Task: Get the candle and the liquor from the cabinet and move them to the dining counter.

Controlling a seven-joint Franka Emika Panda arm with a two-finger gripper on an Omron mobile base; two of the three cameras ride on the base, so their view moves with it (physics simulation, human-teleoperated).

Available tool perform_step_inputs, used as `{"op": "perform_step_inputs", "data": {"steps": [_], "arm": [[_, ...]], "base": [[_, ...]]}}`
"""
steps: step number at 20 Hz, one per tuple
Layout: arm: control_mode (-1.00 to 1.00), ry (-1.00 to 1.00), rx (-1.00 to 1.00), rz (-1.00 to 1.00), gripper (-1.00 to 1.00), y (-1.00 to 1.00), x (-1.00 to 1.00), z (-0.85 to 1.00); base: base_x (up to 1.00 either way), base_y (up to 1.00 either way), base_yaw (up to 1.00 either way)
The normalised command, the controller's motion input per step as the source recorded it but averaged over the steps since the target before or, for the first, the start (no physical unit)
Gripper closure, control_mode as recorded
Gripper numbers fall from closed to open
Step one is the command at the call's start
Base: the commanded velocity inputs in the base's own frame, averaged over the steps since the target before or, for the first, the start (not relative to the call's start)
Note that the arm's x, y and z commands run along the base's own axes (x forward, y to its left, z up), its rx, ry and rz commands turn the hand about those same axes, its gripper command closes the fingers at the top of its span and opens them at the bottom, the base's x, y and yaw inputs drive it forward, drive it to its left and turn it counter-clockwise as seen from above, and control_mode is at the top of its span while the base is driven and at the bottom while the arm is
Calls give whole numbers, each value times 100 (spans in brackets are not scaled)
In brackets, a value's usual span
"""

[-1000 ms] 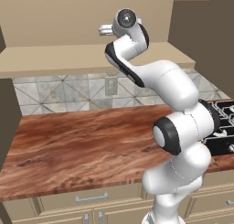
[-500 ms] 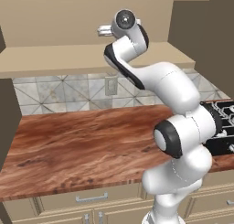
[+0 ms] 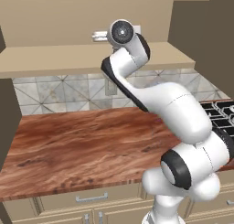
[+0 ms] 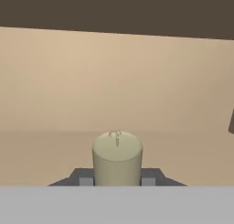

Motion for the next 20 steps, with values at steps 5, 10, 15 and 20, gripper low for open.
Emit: {"op": "perform_step_inputs", "data": {"steps": [5, 10, 15, 20], "arm": [[-100, 0, 0, 8, 100, 2, -100, 4], [-100, 0, 0, 14, 100, 0, -100, 0], [-100, 2, 0, 17, 100, 0, -100, 0], [-100, 5, -4, 23, 100, 1, -100, 0]], "base": [[0, 0, 0], [0, 0, 0], [0, 0, 0], [0, 0, 0]]}}
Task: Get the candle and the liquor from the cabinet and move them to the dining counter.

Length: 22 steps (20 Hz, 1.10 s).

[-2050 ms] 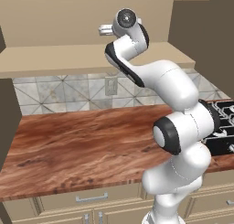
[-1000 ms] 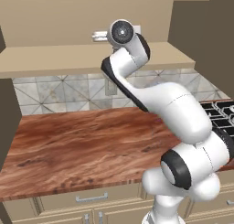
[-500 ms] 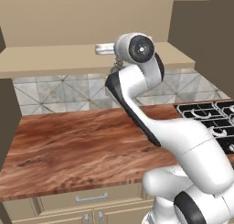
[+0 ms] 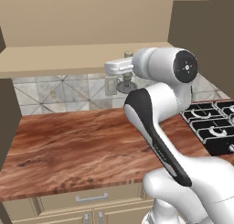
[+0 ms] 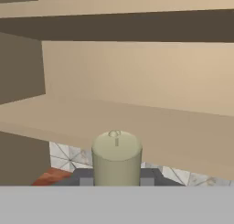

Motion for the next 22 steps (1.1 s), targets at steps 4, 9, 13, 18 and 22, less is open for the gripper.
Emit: {"op": "perform_step_inputs", "data": {"steps": [4, 9, 13, 18, 22], "arm": [[-100, 5, -7, 26, 100, 0, -100, -9], [-100, 3, -7, 23, 100, 2, -100, -19], [-100, 0, -4, 12, 100, 10, -76, -13], [-100, 0, 0, 1, 100, 0, -18, -2], [-100, 0, 0, 0, 100, 0, 0, 0]], "base": [[0, 0, 0], [0, 0, 0], [0, 0, 0], [0, 0, 0], [0, 0, 0]]}}
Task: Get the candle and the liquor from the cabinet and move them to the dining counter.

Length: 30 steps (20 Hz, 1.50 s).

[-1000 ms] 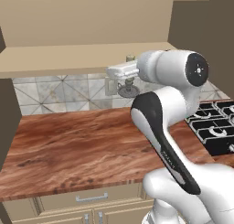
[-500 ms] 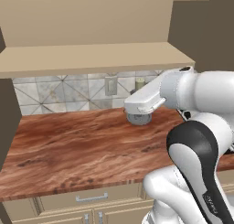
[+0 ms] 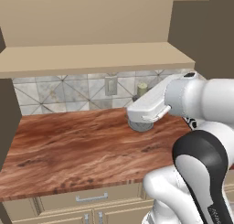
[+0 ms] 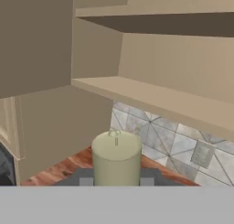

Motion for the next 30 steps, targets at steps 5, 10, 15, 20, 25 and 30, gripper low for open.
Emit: {"op": "perform_step_inputs", "data": {"steps": [5, 10, 15, 20, 25, 30], "arm": [[100, 0, 0, 0, 100, 0, -18, -17], [100, 0, 0, 0, 100, 0, 0, 0], [100, 0, 0, 0, 100, 0, 0, 0], [100, 0, 0, 0, 100, 0, 0, 0], [100, 0, 0, 0, 100, 0, 0, 0], [100, 0, 0, 0, 100, 0, 0, 0]], "base": [[-24, 5, 2], [-69, 13, 5], [-63, 27, 11], [-60, 52, 23], [-43, 63, 37], [-33, 81, 47]]}}
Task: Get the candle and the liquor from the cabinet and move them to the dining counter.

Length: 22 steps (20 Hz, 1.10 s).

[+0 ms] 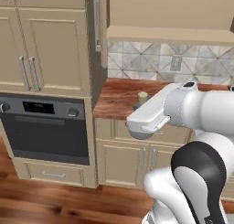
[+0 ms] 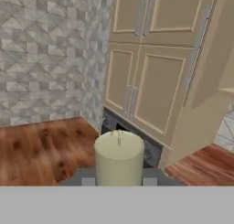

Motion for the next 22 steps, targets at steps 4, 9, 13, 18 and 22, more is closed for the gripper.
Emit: {"op": "perform_step_inputs", "data": {"steps": [4, 9, 13, 18, 22], "arm": [[100, 0, 0, 0, 100, 0, 0, 0], [100, 0, 0, 0, 100, 0, 0, 0], [100, 0, 0, 0, 100, 0, 0, 0], [100, 0, 0, 0, 100, 0, 0, 0], [100, 0, 0, 0, 100, 0, 0, 0]], "base": [[-20, 79, 50], [-1, 71, 49], [3, 55, 50], [14, 45, 51], [48, 10, 52]]}}
